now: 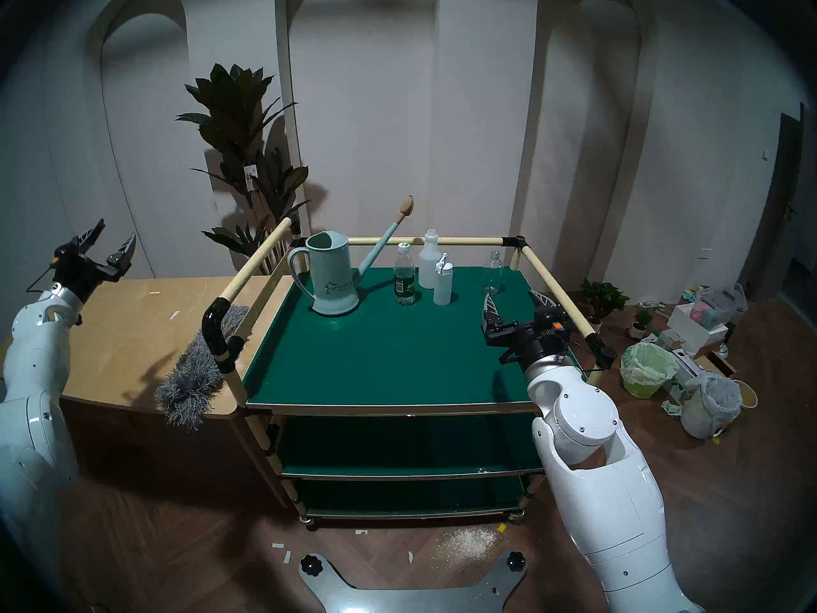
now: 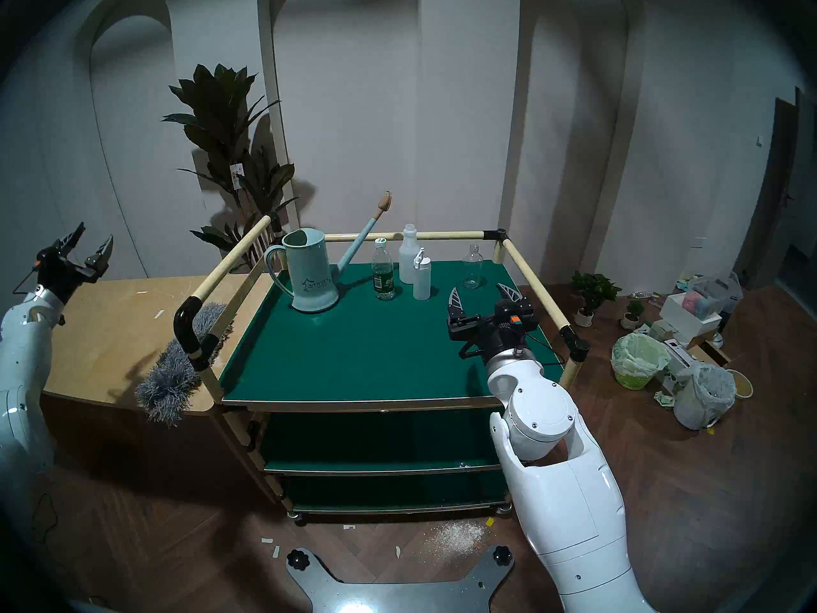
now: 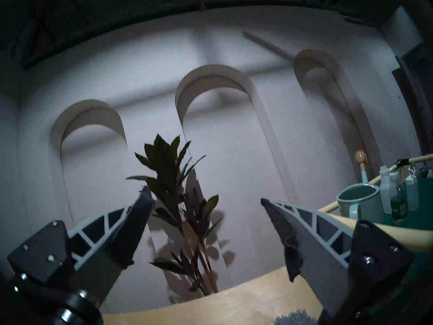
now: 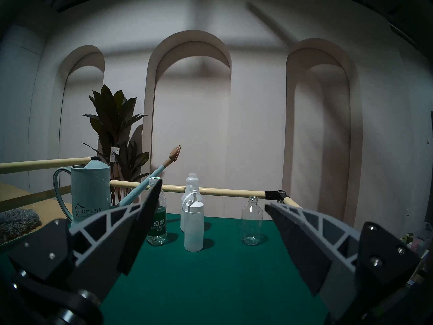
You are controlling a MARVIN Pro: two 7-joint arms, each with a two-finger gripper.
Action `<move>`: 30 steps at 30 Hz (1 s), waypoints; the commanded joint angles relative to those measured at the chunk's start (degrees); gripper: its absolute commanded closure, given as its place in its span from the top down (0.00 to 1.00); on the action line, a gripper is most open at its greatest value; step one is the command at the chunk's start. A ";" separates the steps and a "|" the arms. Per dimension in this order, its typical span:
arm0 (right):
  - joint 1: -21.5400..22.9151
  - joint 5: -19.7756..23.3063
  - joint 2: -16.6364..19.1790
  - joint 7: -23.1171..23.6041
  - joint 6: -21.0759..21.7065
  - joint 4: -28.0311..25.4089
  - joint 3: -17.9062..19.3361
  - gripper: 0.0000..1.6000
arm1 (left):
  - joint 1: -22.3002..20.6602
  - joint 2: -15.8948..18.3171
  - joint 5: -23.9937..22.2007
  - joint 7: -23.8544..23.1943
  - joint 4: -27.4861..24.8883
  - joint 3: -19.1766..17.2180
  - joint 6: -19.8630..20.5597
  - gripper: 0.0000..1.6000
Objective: Dust the shelf with the duster
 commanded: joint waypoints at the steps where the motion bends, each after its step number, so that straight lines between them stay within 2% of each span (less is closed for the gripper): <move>1: 2.10 0.17 -0.52 -0.15 -0.35 -0.79 0.06 1.00 | -4.03 -2.19 -1.45 -1.46 -6.17 0.01 0.09 1.00; 8: 2.89 0.49 -0.48 -0.28 -0.32 -0.13 0.50 1.00 | -5.44 -7.44 -2.64 -3.40 -11.51 1.46 1.04 1.00; 17: 3.90 0.90 -0.49 -0.64 -0.35 0.59 1.65 1.00 | -6.69 -14.28 -4.22 -5.20 -17.91 5.61 3.66 1.00; 19: 4.16 1.02 -0.51 -0.80 -0.35 0.83 1.93 1.00 | -7.06 -16.99 -4.74 -5.52 -19.73 6.62 4.55 1.00; 20: 4.23 1.06 -0.52 -0.86 -0.34 0.91 2.03 1.00 | -7.13 -16.63 -4.87 -5.63 -20.38 7.36 4.81 1.00; 25: 4.69 1.26 -0.58 -1.22 -0.33 1.35 2.50 1.00 | -7.24 -20.80 -5.93 -5.70 -23.59 9.86 6.79 1.00; 27: 4.80 1.30 -0.61 -1.29 -0.33 1.44 2.59 1.00 | -7.19 -21.10 -6.20 -5.60 -24.30 10.50 7.23 1.00; 29: 5.12 1.41 -0.66 -1.52 -0.33 1.63 2.82 1.00 | -6.92 -23.32 -7.13 -4.62 -25.32 11.12 8.26 1.00; 30: 5.12 1.41 -0.66 -1.52 -0.33 1.63 2.82 1.00 | -6.92 -23.32 -7.13 -4.62 -25.32 11.12 8.26 1.00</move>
